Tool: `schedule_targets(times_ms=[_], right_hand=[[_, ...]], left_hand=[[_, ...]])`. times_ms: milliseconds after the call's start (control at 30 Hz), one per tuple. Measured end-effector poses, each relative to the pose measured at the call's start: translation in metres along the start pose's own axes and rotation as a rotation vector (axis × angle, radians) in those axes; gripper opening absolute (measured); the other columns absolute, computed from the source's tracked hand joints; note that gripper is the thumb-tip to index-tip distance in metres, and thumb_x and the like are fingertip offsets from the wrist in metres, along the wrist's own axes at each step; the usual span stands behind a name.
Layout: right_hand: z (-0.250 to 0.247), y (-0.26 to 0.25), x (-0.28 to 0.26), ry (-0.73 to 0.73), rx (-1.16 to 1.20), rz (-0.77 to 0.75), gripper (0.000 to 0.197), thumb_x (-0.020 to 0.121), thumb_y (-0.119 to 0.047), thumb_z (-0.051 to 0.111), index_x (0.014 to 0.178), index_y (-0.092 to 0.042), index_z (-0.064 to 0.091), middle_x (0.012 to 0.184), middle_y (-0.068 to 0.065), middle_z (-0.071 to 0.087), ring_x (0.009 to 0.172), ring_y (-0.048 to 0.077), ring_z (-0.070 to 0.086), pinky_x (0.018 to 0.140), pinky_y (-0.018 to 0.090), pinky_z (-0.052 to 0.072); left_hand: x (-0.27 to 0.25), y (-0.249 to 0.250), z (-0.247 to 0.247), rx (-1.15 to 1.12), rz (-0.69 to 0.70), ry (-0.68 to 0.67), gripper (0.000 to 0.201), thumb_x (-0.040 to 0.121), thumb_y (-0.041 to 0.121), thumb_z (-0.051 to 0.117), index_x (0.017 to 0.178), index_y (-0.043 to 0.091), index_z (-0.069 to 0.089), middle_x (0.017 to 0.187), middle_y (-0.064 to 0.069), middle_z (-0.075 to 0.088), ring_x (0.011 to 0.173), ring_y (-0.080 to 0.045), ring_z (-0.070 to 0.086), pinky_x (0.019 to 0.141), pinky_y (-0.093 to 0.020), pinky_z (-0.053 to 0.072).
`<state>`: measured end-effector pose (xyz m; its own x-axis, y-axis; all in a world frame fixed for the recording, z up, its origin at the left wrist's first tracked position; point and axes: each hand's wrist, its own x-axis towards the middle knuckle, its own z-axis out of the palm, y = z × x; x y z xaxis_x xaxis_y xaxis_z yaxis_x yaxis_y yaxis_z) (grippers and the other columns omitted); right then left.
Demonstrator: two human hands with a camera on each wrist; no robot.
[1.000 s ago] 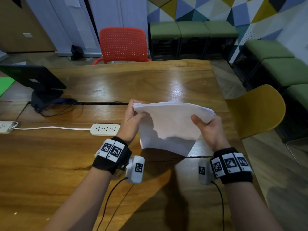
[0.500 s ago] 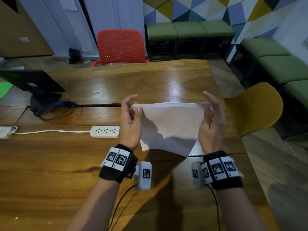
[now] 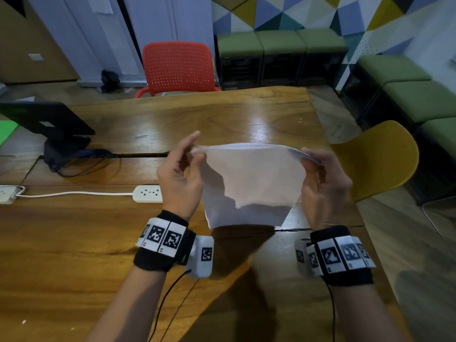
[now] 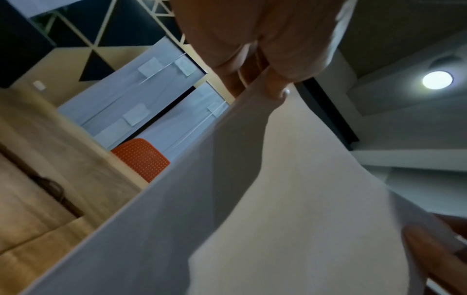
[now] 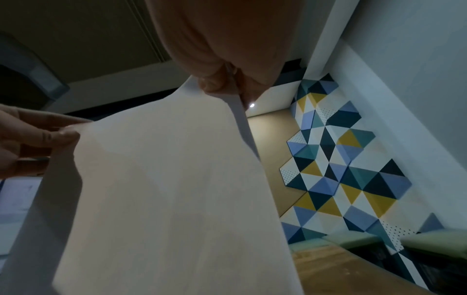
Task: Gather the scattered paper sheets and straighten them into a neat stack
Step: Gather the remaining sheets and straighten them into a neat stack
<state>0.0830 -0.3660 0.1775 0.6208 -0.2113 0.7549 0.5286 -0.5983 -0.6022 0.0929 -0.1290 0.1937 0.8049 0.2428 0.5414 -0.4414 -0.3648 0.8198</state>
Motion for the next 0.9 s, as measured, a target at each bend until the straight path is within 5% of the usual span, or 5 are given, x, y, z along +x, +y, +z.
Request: schedule_targets(times_ms=[100, 267, 500, 633, 900], right_hand=[[-0.002, 0.005, -0.01, -0.121, 0.018, 0.135, 0.019, 0.09, -0.01, 0.061, 0.108, -0.005, 0.059, 0.079, -0.02, 0.055, 0.069, -0.01, 0.055, 0.061, 0.003, 0.041], [0.006, 0.037, -0.039, -0.38, 0.344, 0.749, 0.043, 0.084, 0.0, 0.066, 0.116, -0.024, 0.05, 0.105, -0.007, 0.067, 0.1, 0.004, 0.065, 0.083, 0.028, 0.055], [0.024, 0.052, -0.062, -0.646, 0.141, 0.976, 0.024, 0.088, 0.011, 0.05, 0.098, -0.008, 0.061, 0.085, -0.001, 0.063, 0.082, 0.011, 0.059, 0.056, 0.001, 0.043], [0.036, 0.088, -0.086, -0.758, -0.035, 1.003, 0.024, 0.081, 0.004, 0.054, 0.1, 0.001, 0.068, 0.097, 0.019, 0.071, 0.099, 0.032, 0.066, 0.078, 0.037, 0.056], [0.046, 0.1, -0.124, -0.832, -0.314, 1.183, 0.029, 0.085, -0.012, 0.061, 0.11, 0.004, 0.06, 0.105, 0.02, 0.066, 0.1, 0.035, 0.062, 0.068, 0.029, 0.041]], left_hand=[[-0.014, -0.01, -0.003, -0.134, -0.191, -0.033, 0.054, 0.088, -0.003, 0.06, 0.138, 0.011, 0.045, 0.096, 0.0, 0.062, 0.091, -0.005, 0.061, 0.087, -0.019, 0.05], [-0.028, -0.044, 0.007, -0.1, -0.518, -0.263, 0.046, 0.083, -0.009, 0.061, 0.124, 0.01, 0.054, 0.101, 0.002, 0.065, 0.104, -0.018, 0.062, 0.085, -0.019, 0.053], [-0.047, -0.094, 0.036, 0.029, -0.911, -0.399, 0.039, 0.085, -0.006, 0.056, 0.124, -0.003, 0.055, 0.115, -0.014, 0.063, 0.116, -0.03, 0.057, 0.092, -0.027, 0.041], [-0.057, -0.099, 0.041, 0.104, -0.925, -0.389, 0.031, 0.087, 0.002, 0.06, 0.117, -0.006, 0.059, 0.105, -0.011, 0.064, 0.095, -0.023, 0.058, 0.079, -0.024, 0.04], [-0.092, -0.129, 0.051, 0.347, -1.125, -0.437, 0.038, 0.089, -0.002, 0.05, 0.126, -0.006, 0.049, 0.124, -0.027, 0.056, 0.116, -0.042, 0.053, 0.091, -0.042, 0.046]])
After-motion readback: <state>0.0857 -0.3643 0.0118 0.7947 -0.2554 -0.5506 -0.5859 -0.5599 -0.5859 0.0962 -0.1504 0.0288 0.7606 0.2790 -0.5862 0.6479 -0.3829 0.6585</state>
